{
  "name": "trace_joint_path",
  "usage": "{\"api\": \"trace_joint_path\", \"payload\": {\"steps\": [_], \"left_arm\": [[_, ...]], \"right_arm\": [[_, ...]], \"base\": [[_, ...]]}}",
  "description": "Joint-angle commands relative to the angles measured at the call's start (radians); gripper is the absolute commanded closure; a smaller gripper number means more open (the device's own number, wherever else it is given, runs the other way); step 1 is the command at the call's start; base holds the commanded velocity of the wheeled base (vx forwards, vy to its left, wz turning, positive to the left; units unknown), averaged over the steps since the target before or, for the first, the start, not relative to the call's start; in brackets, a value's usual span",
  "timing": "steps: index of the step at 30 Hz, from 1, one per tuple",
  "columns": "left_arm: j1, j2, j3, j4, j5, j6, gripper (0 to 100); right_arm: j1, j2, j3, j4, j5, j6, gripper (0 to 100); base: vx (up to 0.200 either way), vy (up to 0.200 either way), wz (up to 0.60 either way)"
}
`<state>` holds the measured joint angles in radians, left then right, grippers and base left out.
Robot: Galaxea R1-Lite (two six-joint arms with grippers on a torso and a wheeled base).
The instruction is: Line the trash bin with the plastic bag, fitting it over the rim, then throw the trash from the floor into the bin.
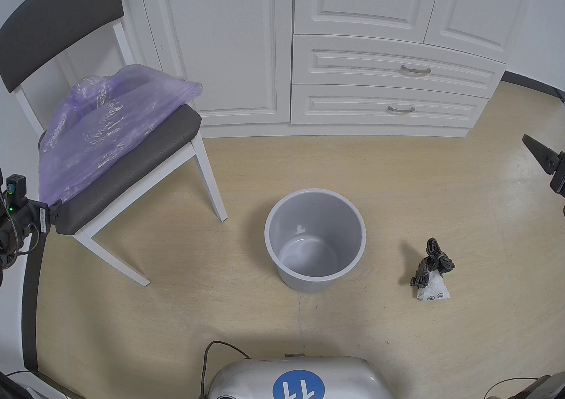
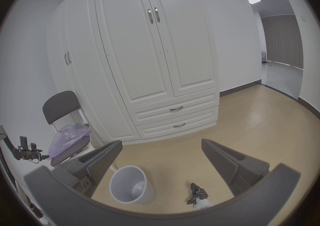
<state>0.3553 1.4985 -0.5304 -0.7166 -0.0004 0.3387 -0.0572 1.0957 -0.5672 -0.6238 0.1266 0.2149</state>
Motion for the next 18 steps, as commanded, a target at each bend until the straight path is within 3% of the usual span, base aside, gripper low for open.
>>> {"api": "trace_joint_path", "payload": {"steps": [1,18], "left_arm": [[-0.001,-0.017,0.024,-0.001,-0.003,0.014,0],[-0.015,-0.024,-0.006,0.011,-0.006,0.049,0]], "right_arm": [[0.007,-0.008,0.009,0.001,0.001,-0.002,0],[0.014,0.003,0.027,0.004,-0.001,-0.015,0]], "base": [[0.0,0.0,0.0],[0.0,0.0,0.0]]}}
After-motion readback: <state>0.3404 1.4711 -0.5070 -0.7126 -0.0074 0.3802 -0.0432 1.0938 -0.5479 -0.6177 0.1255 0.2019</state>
